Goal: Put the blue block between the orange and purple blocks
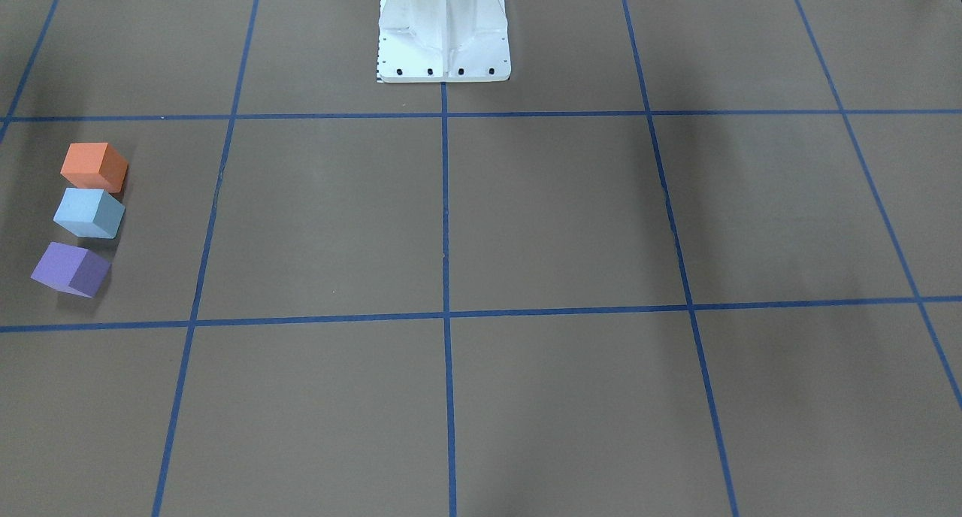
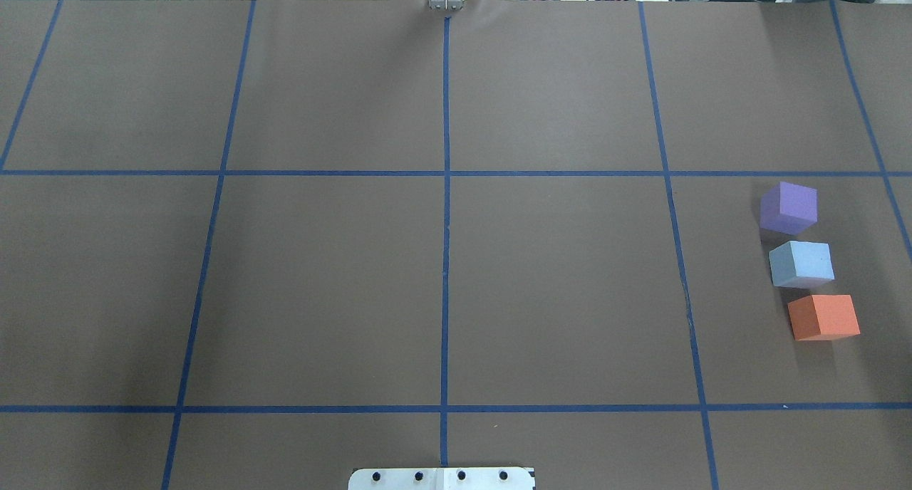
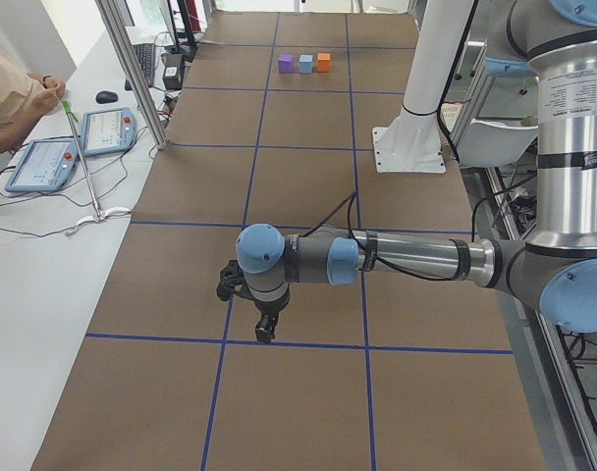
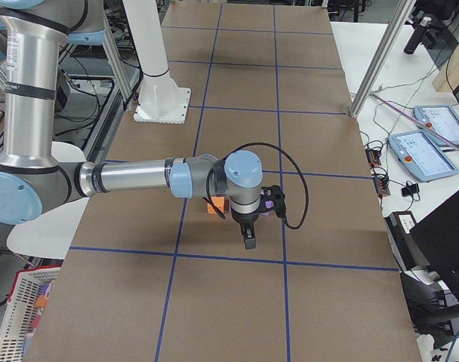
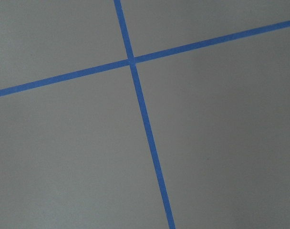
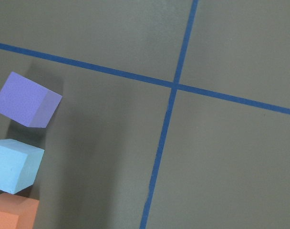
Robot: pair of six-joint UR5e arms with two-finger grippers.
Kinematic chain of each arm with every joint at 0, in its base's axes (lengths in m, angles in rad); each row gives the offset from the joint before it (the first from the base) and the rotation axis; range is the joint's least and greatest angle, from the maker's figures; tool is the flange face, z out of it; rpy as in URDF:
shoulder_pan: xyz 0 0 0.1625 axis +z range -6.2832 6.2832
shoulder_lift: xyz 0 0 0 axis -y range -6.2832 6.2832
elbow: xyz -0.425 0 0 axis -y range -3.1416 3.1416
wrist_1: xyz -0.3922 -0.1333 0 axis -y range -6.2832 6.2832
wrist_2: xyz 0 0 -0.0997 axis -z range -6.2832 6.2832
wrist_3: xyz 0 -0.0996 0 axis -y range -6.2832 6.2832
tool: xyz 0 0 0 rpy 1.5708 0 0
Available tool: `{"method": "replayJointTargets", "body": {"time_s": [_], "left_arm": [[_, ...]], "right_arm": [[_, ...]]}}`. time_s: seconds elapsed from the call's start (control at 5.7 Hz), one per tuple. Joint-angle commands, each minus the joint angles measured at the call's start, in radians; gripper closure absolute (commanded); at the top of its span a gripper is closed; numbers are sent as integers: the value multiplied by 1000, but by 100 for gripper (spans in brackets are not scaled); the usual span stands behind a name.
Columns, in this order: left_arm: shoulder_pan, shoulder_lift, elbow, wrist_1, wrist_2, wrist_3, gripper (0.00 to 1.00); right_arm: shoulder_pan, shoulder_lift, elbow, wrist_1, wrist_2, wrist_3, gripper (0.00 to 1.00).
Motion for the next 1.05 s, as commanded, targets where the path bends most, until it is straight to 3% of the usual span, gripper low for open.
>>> {"method": "replayJointTargets", "body": {"time_s": [0.0,0.88], "left_arm": [[-5,3,-7,1,9,-8,0],[-37,4,-14,1,11,-10,0]], "right_arm": [[10,-8,-15,-25,1,-7,0],[9,-18,-3,-24,5,-7,0]]}}
